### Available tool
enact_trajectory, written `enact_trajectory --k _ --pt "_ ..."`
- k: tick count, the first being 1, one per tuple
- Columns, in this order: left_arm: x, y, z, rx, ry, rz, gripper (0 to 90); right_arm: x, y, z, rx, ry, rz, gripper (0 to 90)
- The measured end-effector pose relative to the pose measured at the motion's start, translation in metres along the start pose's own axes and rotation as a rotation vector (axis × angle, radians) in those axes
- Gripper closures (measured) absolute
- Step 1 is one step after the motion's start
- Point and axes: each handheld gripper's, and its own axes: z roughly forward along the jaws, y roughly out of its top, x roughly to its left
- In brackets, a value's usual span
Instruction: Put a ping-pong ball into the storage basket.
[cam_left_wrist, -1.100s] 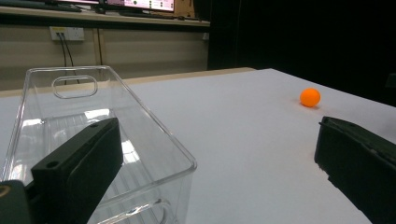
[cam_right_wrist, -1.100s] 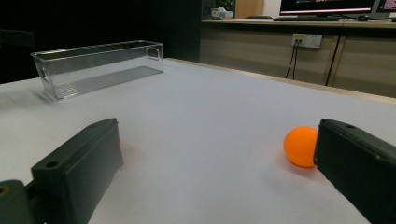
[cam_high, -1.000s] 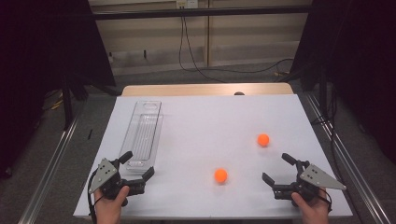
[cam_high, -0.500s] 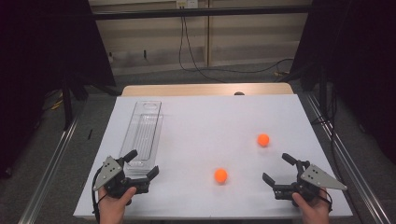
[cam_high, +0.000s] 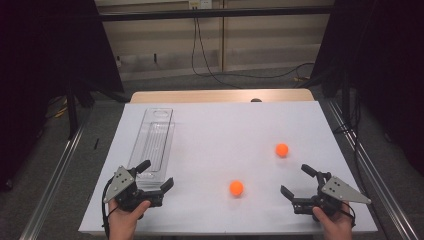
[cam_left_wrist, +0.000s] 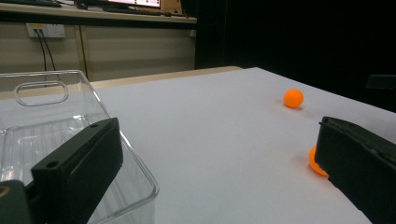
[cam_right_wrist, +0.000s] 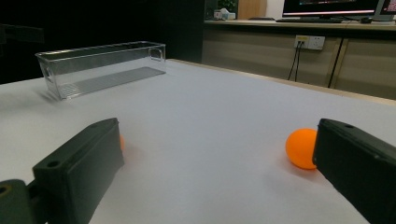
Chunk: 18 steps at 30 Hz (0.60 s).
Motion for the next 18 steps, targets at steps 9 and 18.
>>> enact_trajectory --k 9,18 --pt "-0.0030 0.0020 0.0036 0.002 -0.007 0.007 1.1 0.0003 0.0001 -0.0001 0.002 0.001 -0.004 1.3" --pt "-0.0053 0.0030 0.0066 0.008 -0.014 0.007 1.1 0.0007 0.0002 0.0001 0.003 0.004 -0.007 1.4"
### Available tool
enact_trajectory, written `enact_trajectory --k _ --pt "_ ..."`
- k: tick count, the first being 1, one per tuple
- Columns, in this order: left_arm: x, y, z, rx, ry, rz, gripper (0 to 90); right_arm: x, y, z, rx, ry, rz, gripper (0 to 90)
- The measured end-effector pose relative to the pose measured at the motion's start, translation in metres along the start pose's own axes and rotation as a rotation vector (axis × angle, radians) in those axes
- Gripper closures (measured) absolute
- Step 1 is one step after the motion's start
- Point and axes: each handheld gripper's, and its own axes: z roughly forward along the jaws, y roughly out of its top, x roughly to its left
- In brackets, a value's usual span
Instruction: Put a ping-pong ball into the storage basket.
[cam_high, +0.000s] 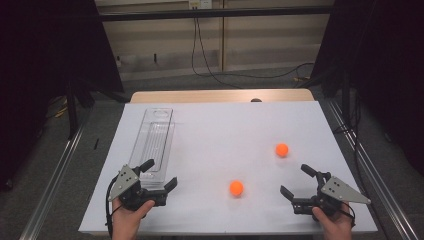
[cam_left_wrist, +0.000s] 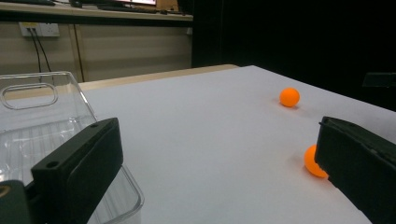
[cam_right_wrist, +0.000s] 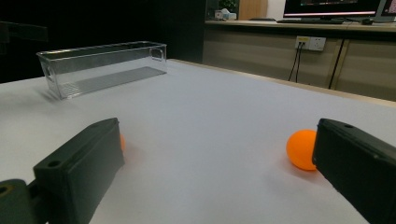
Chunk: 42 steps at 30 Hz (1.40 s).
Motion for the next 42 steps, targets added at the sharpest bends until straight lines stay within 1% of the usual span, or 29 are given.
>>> enact_trajectory --k 10,16,20,25,26,28,29,32,33,36,39,40,41,42 --pt "-0.003 0.000 0.006 0.010 -0.010 0.008 1.1 0.000 0.000 0.000 -0.001 0.002 -0.001 1.4" --pt "-0.006 -0.001 0.011 0.020 -0.021 0.004 1.1 0.000 0.000 0.000 -0.002 0.002 -0.003 1.5" --pt "-0.007 -0.001 0.014 0.027 -0.025 0.015 1.1 0.001 0.000 0.000 -0.002 0.003 -0.002 1.5" --pt "-0.009 0.000 0.018 0.028 -0.029 0.007 1.1 0.001 0.000 0.000 -0.005 0.004 -0.004 1.5" --pt "-0.010 -0.001 0.019 0.028 -0.030 0.005 1.1 0.001 0.000 0.000 -0.005 0.004 -0.005 1.5" --pt "-0.011 0.000 0.020 0.035 -0.033 0.015 1.1 0.001 0.001 0.000 -0.005 0.004 -0.004 1.5" --pt "-0.012 0.000 0.022 0.035 -0.041 0.012 1.1 0.000 0.001 0.000 -0.005 0.004 -0.007 1.5" --pt "-0.013 0.000 0.024 0.037 -0.044 0.015 1.1 0.001 0.001 0.000 -0.006 0.003 -0.005 1.5" --pt "-0.014 0.000 0.025 0.038 -0.045 0.008 1.1 0.000 0.001 0.000 -0.004 0.004 -0.009 1.5" --pt "-0.015 0.000 0.027 0.042 -0.052 0.016 1.1 0.001 0.001 0.000 -0.005 0.006 -0.008 1.6" --pt "-0.017 -0.001 0.030 0.047 -0.054 0.013 1.1 0.001 0.001 0.000 -0.005 0.006 -0.008 1.5" --pt "-0.016 -0.001 0.031 0.050 -0.059 0.018 1.1 0.001 0.001 0.000 -0.005 0.006 -0.006 1.6" --pt "-0.017 -0.001 0.032 0.049 -0.059 0.010 1.1 0.001 0.001 0.000 -0.005 0.006 -0.006 1.6" --pt "-0.017 -0.001 0.032 0.051 -0.061 0.016 1.1 0.001 0.001 0.000 -0.005 0.007 -0.007 1.6"
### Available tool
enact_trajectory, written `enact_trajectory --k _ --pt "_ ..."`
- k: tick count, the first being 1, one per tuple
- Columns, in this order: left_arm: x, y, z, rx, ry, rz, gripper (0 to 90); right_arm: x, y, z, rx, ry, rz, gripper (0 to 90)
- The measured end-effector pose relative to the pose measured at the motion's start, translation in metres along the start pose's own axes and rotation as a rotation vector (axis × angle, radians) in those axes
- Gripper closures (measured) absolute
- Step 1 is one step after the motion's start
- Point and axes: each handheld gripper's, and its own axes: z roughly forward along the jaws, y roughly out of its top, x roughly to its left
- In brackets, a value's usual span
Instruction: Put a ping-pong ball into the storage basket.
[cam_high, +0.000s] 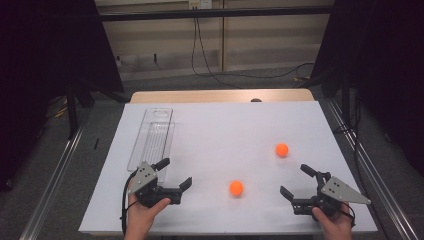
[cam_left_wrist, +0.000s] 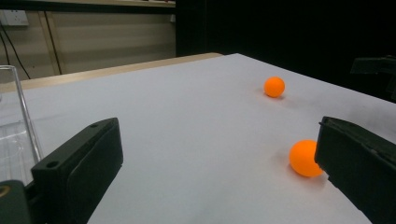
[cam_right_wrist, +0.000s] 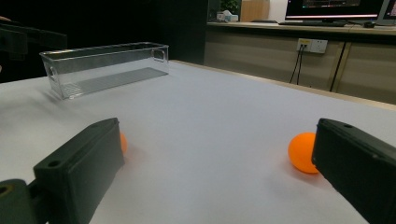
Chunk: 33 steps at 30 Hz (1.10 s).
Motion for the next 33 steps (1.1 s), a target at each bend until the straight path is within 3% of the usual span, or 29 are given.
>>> enact_trajectory --k 33 --pt "-0.013 -0.001 0.022 0.055 -0.058 0.011 1.1 0.000 0.000 0.000 -0.001 0.002 0.001 1.6"
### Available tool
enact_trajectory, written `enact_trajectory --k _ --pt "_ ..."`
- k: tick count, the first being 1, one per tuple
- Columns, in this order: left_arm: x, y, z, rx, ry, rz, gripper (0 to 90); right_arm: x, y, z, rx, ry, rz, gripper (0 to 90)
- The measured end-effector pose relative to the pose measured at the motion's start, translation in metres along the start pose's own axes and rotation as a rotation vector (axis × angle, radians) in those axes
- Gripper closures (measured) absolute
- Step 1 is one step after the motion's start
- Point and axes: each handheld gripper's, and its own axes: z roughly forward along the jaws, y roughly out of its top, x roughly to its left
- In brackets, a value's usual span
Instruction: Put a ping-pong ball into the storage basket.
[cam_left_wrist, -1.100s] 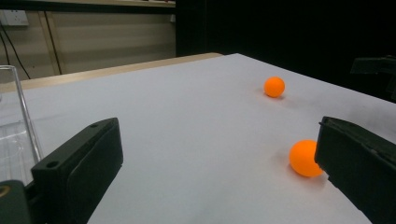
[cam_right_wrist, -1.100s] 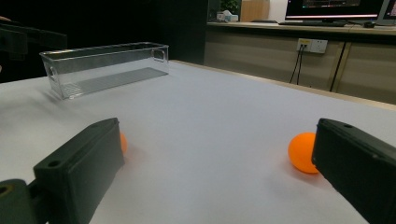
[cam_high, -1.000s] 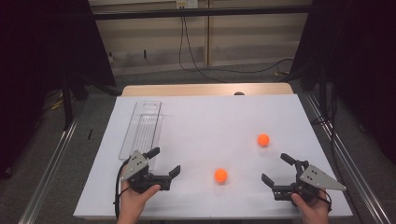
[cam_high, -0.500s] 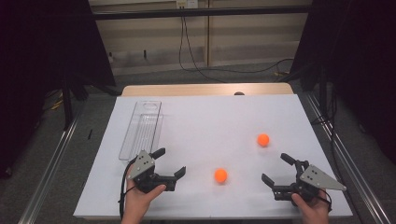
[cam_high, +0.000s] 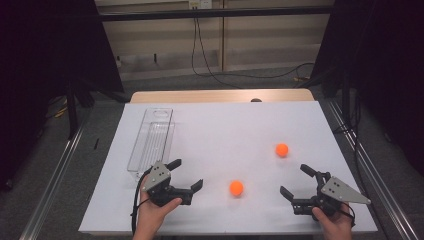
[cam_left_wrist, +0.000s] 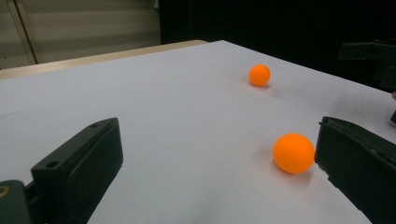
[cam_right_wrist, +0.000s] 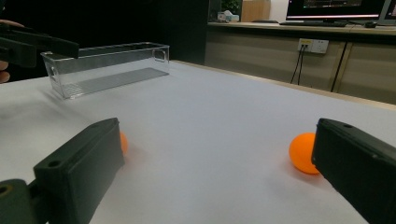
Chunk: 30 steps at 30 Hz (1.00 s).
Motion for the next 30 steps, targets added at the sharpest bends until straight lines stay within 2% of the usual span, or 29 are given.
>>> enact_trajectory --k 30 --pt "-0.007 0.000 0.013 0.042 -0.019 0.011 1.2 0.000 0.000 0.001 -0.002 0.005 0.002 1.6"
